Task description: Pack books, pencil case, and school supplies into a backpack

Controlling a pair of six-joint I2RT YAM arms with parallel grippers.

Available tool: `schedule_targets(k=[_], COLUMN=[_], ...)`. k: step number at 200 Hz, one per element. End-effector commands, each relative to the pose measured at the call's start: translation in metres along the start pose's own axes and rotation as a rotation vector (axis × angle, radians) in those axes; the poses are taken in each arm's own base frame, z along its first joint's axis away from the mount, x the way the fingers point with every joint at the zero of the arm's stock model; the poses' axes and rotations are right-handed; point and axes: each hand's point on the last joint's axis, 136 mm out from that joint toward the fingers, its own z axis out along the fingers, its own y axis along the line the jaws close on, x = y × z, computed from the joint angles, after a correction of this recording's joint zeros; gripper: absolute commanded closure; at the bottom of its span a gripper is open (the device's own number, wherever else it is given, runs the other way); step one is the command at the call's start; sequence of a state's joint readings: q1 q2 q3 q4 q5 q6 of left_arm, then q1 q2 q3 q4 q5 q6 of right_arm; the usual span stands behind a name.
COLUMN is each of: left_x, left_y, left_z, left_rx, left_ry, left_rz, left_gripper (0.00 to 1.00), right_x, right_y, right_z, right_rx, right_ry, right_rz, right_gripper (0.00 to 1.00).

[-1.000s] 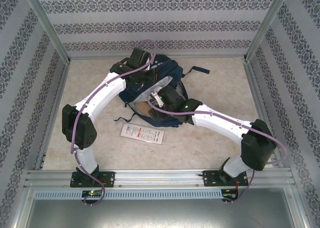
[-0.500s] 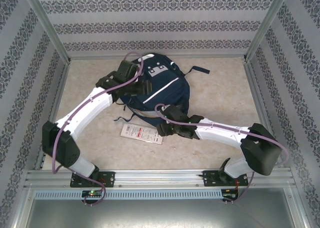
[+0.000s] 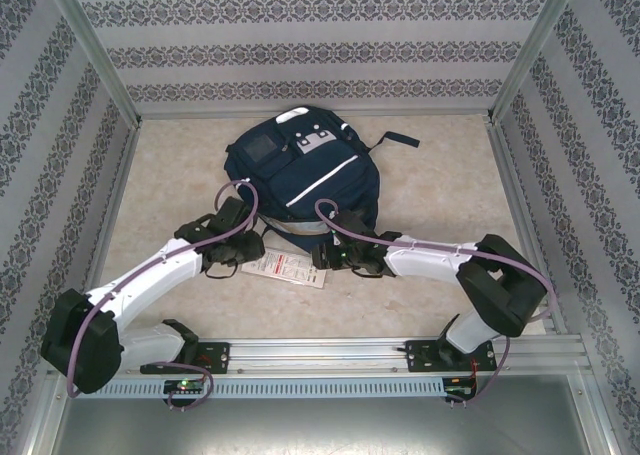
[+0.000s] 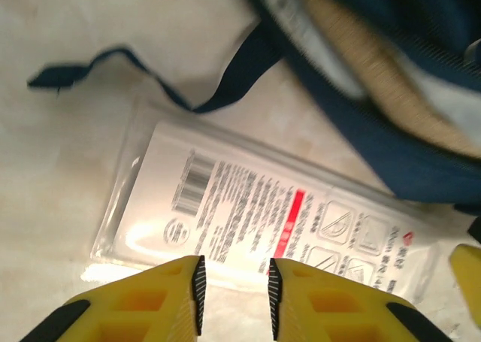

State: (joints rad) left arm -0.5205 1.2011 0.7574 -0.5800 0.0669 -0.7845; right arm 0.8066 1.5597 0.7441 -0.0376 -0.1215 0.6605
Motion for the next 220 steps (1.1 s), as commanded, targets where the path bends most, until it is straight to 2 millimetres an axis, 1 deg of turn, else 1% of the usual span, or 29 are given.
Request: schedule_targets(k=[1,15,55,98,118,137,159,187,220], left_x=[0.0,0.008,0.025,0.038,0.045,0.051,0.056,0.058,0.06], left_y=[-0.006,-0.002,0.014,0.02,0.026,0.033,0.039,0.043,0.046], left_z=[0.006,0.014,0.031,0.044,0.05,0.056,0.061,0.063,0.065], left_rx=[0.024,0.0,-0.077,-0.122,-0.153,-0.178,-0.201,-0.218,-0.221], left_ry=[-0.036,-0.017,0.025,0.067,0.085,0.101,0.112,0.114,0.113], left_rz=[-0.058,-0.059,-0.07,-0.059,-0.057,-0.06,-0.06,-0.058,-0.064], left_gripper=[0.71,0.74,0.78,0.8,0.82,0.84,0.86,0.87,0.88], right_x=[0.002,0.0,-0.002,0.0,0.001,0.002,-0.001,-0.001,0.002], right_y=[-0.009,-0.012,-0.011,-0.017,-0.013,-0.007,0.01,0.031,0.046], right_z=[0.008,0.011,0.022,0.029,0.032,0.032,0.03,0.028,0.03], right_rx=[-0.005,-0.006,-0.024,-0.007,-0.03,-0.066,-0.156,-0.267,-0.337], right_ry=[0.012,0.018,0.05,0.065,0.078,0.084,0.087,0.11,0.137], right_rz=[0.045,0.049,0.047,0.057,0.06,0.061,0.055,0.054,0.055], right_gripper=[0.5,0.51,0.52,0.52,0.54,0.55,0.55,0.56,0.57])
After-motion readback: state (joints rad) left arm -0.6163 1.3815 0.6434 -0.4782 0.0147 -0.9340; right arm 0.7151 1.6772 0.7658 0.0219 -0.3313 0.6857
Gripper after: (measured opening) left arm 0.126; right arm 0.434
